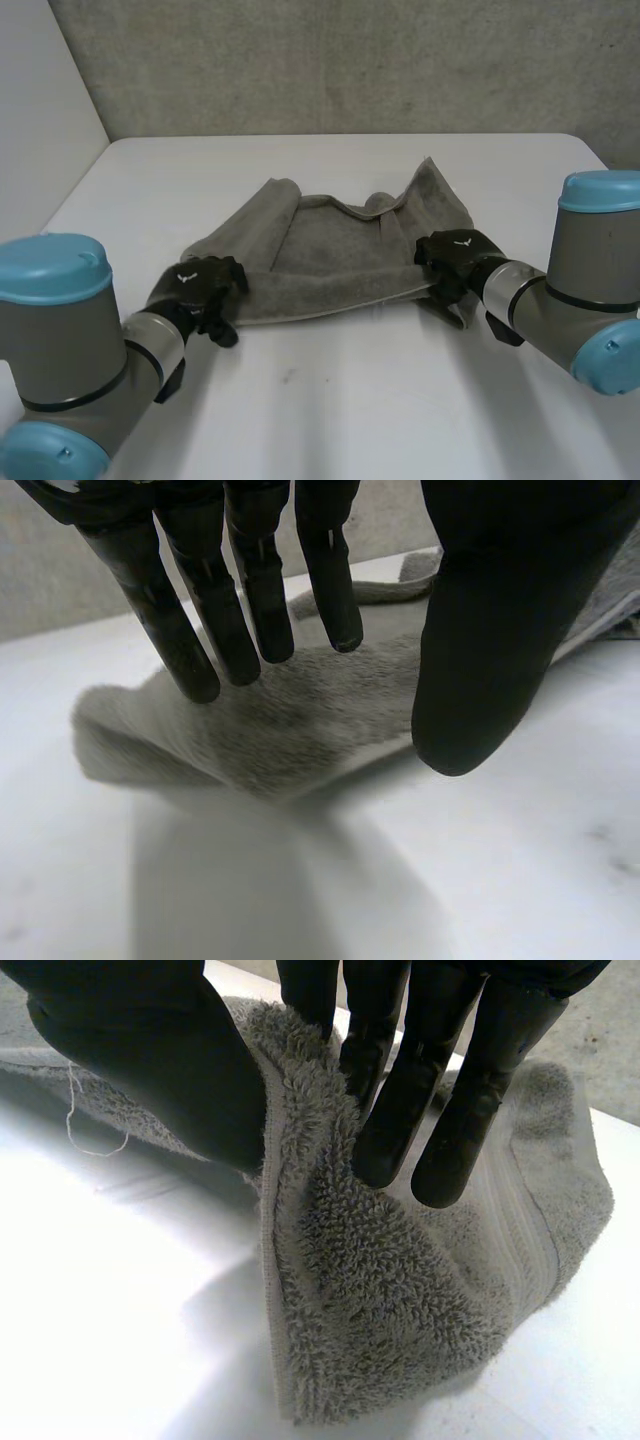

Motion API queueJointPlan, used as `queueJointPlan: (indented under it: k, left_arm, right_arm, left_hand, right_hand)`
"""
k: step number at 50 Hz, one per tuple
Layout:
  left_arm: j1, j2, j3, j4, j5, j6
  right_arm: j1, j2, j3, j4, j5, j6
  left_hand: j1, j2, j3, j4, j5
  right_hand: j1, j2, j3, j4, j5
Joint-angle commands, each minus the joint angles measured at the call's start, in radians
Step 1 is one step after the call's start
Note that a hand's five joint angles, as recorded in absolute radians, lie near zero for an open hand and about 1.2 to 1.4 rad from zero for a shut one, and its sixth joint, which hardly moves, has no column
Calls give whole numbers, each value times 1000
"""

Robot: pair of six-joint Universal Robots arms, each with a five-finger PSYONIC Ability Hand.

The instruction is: Fold the towel.

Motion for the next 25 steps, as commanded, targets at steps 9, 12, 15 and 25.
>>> queueJointPlan:
  k: [9,12,15,25]
  left_arm:
    - [-4,-256,192,8,-9,-7]
    - [-1,-286,237,7,-11,4]
    - [6,-292,272,12,-11,24]
    - [31,-344,349,25,-9,128]
  right_arm:
    - [10,3,18,-1,-1,-11]
    - [10,1,20,-1,-1,-11]
    - [5,-2,20,-1,-1,-11]
    - [-10,-8,12,-20,13,-13]
  left_hand:
    - [-153,-151,-151,-152,-153]
    - [-150,-148,-148,-149,-150]
    - [-133,-131,-131,-131,-132]
    - [151,153,153,153,152]
  right_hand:
    - [428,216,211,200,228]
    - [428,216,211,200,228]
    - [428,216,211,200,228]
    - [428,216,211,200,228]
